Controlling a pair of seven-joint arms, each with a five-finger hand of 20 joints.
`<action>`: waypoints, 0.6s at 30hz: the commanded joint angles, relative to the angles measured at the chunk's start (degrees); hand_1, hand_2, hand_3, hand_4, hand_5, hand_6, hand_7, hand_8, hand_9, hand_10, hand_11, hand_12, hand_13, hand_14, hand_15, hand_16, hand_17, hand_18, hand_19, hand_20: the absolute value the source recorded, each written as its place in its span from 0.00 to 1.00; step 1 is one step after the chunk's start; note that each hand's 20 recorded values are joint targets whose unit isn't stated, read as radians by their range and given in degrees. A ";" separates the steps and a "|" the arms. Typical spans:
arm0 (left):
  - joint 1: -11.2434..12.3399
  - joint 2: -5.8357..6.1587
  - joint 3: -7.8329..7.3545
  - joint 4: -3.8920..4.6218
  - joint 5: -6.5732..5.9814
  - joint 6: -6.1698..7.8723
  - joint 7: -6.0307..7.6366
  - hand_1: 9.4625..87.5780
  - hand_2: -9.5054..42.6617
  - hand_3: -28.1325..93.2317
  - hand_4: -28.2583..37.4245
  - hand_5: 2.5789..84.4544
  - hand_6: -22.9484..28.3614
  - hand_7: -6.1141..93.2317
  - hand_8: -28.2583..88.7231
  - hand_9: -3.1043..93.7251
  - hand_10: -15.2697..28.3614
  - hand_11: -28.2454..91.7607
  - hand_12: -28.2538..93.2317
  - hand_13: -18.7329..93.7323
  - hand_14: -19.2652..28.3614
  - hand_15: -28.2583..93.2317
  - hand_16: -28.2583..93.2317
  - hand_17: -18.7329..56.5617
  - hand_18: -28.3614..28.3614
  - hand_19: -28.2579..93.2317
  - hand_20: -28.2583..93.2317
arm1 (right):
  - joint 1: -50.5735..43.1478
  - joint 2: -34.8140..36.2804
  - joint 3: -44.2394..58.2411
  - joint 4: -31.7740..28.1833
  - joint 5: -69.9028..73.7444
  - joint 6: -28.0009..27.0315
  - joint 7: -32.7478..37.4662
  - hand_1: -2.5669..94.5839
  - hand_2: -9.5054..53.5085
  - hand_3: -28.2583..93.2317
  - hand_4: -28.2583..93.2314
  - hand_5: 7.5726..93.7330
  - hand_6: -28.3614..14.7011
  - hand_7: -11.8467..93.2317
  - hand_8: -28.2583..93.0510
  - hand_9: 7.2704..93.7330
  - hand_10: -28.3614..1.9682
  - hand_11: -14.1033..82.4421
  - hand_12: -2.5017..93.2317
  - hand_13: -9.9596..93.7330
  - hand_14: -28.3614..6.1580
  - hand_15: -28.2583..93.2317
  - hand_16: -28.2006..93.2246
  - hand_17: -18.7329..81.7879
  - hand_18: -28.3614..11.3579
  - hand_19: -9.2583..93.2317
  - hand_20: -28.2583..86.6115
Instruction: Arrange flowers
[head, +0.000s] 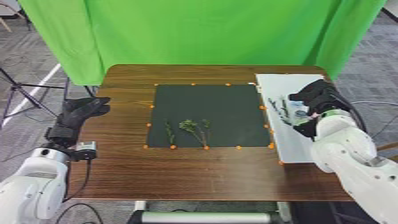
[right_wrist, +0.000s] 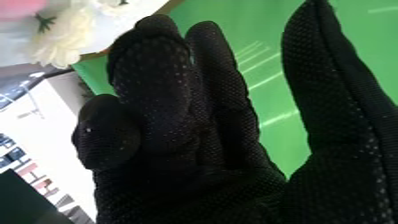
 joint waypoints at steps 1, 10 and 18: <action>0.64 -0.43 -0.32 -0.45 0.30 -0.95 -0.90 0.28 0.39 0.73 0.07 0.59 0.57 0.21 0.17 0.56 0.73 0.42 0.30 0.53 0.83 0.41 0.19 0.32 0.73 0.40 0.33 | 0.07 -0.34 -1.73 2.39 0.80 -3.26 1.15 0.40 0.00 0.72 0.14 0.67 0.58 0.25 0.20 0.77 0.39 0.30 0.25 0.94 0.65 0.63 0.50 0.77 0.40 0.98 0.57; 0.52 -0.66 0.05 -0.39 0.36 -1.26 -0.65 0.28 0.39 0.73 0.07 0.58 0.57 0.21 0.18 0.56 0.74 0.42 0.30 0.53 0.83 0.41 0.19 0.32 0.73 0.40 0.33 | 3.62 -1.56 -5.80 5.10 2.24 -5.28 1.37 0.41 0.00 0.72 0.14 0.67 0.58 0.25 0.20 0.77 0.39 0.30 0.25 0.94 0.65 0.63 0.50 0.77 0.41 0.98 0.57; 0.67 -0.61 0.03 -0.43 0.15 -0.89 -0.47 0.28 0.39 0.73 0.07 0.58 0.57 0.21 0.18 0.56 0.73 0.42 0.30 0.53 0.83 0.41 0.19 0.32 0.73 0.40 0.33 | 6.63 -2.11 -9.17 6.09 2.29 -6.86 1.13 0.40 0.00 0.72 0.14 0.67 0.59 0.25 0.20 0.77 0.39 0.30 0.25 0.94 0.65 0.63 0.50 0.77 0.41 0.98 0.57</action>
